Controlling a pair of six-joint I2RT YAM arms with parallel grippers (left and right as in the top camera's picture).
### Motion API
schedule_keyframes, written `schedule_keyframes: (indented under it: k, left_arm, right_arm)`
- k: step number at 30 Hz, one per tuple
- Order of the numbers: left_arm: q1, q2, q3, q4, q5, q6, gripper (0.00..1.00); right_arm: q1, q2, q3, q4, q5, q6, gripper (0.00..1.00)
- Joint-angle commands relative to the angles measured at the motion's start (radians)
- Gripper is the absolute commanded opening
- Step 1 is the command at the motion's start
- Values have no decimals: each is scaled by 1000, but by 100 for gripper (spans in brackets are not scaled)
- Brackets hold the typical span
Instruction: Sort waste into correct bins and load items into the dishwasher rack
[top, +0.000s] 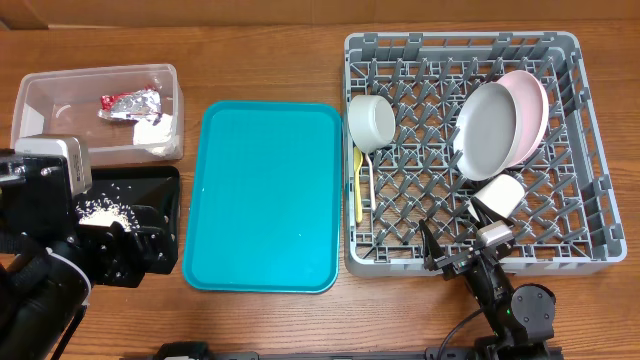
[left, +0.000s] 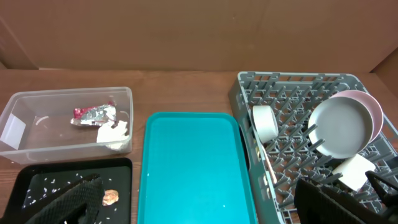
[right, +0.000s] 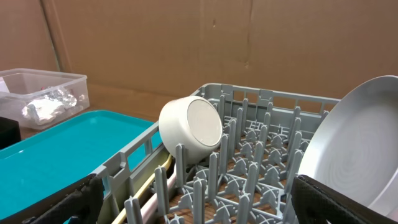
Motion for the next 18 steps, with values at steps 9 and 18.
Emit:
schedule_keyframes:
  k: [9, 18]
  left_arm:
    - [-5, -1, 0, 5, 4, 15, 100]
    - [-4, -2, 0, 12, -15, 32, 100]
  right_arm:
    - [6, -12, -11, 9, 10, 0, 100]
    - [6, -12, -11, 9, 10, 0, 100]
